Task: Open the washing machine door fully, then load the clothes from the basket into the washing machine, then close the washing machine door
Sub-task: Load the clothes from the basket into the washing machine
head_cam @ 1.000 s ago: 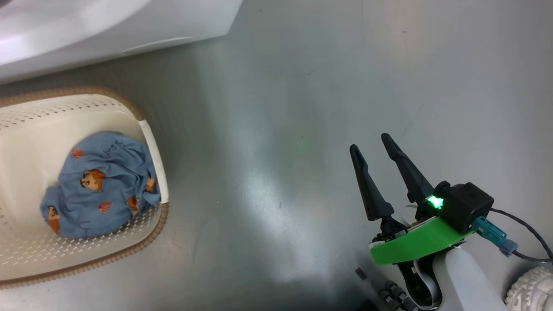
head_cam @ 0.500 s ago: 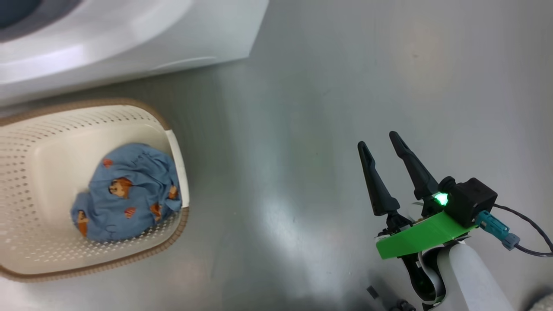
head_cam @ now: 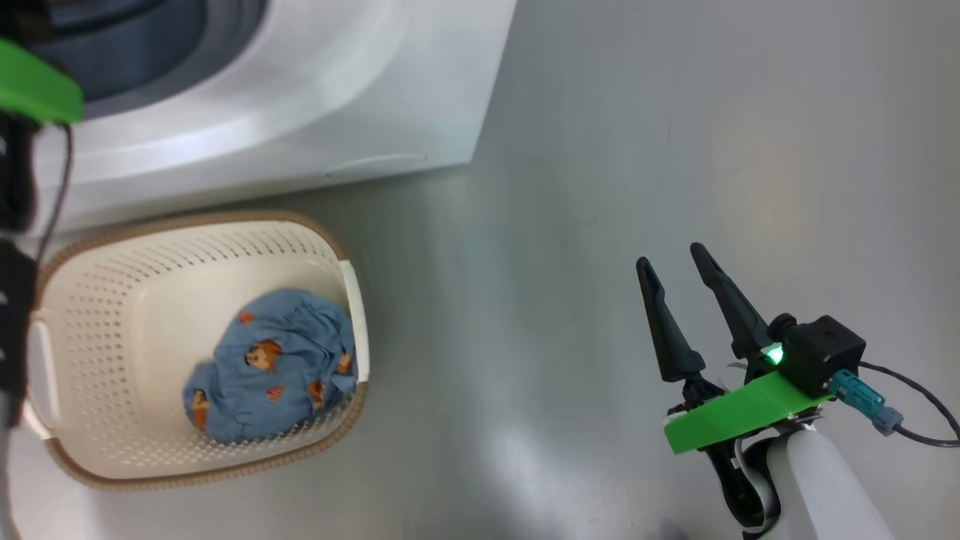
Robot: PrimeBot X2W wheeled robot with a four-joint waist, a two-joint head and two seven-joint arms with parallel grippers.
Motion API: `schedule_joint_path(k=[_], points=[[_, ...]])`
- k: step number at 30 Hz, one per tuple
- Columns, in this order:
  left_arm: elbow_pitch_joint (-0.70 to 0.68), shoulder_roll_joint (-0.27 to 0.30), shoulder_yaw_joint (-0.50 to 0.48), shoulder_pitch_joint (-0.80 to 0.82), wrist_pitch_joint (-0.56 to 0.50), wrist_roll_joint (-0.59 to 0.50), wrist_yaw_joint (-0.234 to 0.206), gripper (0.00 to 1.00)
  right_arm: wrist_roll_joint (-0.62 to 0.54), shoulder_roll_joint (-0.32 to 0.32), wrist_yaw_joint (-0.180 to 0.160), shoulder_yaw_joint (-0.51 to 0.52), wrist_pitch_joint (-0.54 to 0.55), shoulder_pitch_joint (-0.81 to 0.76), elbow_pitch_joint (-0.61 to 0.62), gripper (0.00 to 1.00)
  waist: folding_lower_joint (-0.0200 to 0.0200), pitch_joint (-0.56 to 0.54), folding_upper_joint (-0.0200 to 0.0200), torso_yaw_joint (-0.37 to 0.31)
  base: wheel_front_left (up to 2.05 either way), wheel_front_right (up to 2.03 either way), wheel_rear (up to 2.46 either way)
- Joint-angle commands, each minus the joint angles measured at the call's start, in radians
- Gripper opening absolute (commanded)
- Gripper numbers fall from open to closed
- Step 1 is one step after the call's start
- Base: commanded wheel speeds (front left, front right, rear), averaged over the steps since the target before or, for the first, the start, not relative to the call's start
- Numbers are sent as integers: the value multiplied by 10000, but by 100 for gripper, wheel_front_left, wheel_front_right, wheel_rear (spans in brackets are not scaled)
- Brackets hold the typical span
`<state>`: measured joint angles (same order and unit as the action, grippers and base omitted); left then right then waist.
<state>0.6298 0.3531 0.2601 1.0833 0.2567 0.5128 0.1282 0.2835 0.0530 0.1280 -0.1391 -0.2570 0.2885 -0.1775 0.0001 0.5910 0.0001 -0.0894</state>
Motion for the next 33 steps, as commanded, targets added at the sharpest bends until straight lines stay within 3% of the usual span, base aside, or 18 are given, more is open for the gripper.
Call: schedule_joint_path(k=[1, 20, 33], points=[[-455, 422, -347, -478, 51, -83, 25, 100, -18, -28, 27, -130, -48, -281, 119, 100, -1, -572, -1, 233, 0, 0, 0], [-2776, -489, -2246, -4376, 51, -658, 25, 100, -145, -28, 27, 308, -48, -909, -209, 100, -1, -2273, -1, 497, 0, 0, 0], [-4465, -1498, -3679, -7346, 51, -1556, 25, 100, -254, -28, 27, 411, -48, -1280, -260, 100, -1, -3197, -1, 453, 0, 0, 0]])
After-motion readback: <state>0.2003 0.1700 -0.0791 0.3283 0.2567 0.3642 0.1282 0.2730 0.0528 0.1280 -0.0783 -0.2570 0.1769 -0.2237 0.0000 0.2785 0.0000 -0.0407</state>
